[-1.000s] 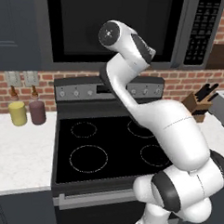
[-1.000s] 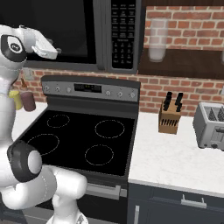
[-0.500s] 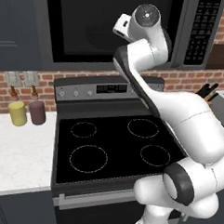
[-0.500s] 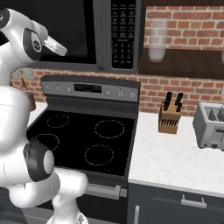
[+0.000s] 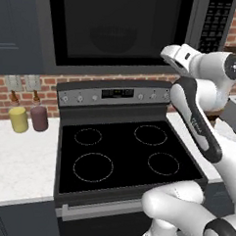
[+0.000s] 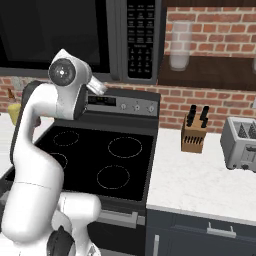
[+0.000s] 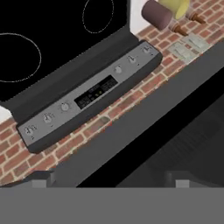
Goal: Open the microwave, place the bowl with waffle inside the microwave, then close the microwave door and turn it on.
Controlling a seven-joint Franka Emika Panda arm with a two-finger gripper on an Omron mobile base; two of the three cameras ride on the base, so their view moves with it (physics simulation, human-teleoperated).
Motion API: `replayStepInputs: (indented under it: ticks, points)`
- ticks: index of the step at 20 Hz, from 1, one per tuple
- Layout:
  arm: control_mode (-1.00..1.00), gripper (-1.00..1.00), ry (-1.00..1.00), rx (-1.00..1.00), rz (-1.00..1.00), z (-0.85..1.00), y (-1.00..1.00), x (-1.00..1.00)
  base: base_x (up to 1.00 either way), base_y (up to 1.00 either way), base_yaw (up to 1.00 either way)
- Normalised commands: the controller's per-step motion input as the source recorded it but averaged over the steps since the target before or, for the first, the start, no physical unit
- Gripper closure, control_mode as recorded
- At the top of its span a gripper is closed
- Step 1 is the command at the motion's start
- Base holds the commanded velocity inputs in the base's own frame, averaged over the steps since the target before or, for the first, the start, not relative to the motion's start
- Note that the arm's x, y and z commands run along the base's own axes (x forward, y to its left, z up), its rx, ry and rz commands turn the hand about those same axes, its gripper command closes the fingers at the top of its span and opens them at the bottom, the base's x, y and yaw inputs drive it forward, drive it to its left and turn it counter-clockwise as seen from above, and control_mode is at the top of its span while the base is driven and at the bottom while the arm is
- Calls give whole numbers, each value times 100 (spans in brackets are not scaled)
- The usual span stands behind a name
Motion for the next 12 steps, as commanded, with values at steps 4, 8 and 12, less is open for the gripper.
replayStepInputs:
  ticks: [4, 8, 12]
  points:
    - [-100, -100, -6, 4, 9, 56, -85, -100, 0, 0, 0]
    - [-100, -100, 1, 0, 6, 77, -87, -95, 0, 0, 0]
    - [-100, 100, 12, 0, 0, 25, -80, -53, 0, 0, 0]
